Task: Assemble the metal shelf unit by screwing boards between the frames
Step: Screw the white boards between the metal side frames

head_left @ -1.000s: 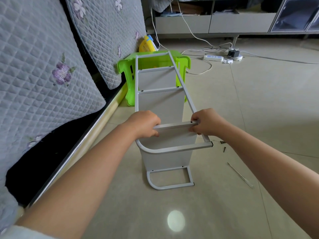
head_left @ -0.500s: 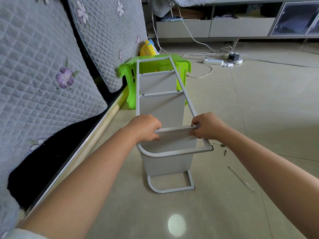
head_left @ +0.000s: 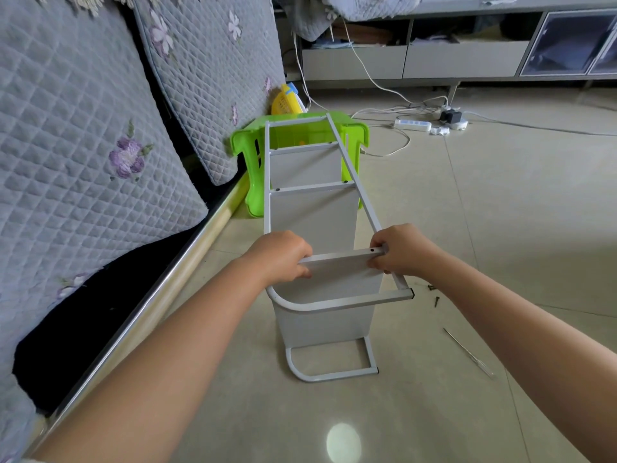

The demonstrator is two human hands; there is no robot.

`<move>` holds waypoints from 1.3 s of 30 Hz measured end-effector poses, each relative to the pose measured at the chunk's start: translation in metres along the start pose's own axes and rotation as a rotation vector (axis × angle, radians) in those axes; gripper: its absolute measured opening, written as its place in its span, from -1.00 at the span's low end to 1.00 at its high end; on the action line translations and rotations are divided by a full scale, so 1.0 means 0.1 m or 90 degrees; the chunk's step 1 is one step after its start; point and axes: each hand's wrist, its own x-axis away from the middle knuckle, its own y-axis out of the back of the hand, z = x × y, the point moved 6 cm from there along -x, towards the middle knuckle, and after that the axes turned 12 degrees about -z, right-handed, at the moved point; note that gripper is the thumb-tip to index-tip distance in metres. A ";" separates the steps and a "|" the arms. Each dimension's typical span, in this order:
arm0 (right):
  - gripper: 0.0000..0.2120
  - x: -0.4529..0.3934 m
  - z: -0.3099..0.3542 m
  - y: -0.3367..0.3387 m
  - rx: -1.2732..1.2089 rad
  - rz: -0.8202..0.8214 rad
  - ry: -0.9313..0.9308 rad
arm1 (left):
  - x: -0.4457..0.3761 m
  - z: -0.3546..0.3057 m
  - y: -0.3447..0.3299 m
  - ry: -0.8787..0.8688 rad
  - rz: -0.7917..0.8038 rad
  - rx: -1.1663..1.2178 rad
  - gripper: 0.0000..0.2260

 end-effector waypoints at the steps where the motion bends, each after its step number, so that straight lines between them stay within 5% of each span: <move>1: -0.72 0.01 0.00 0.00 -0.007 0.003 0.001 | 0.02 0.01 -0.02 0.001 0.000 0.001 -0.76; 5: -0.62 0.05 -0.06 0.01 -0.066 -0.021 -0.020 | 0.06 0.07 -0.10 0.023 -0.002 0.013 -0.69; 13: -0.74 0.10 -0.07 0.04 -0.045 -0.082 -0.021 | 0.11 0.12 -0.04 0.007 -0.056 0.003 -0.73; 20: -0.76 -0.02 0.00 0.08 0.048 0.012 -0.047 | 0.23 0.35 -0.04 0.254 0.017 0.023 -0.77; 39: -0.76 -0.10 0.00 0.01 0.143 -0.021 -0.039 | 0.21 0.37 -0.01 0.242 -0.027 0.092 -0.64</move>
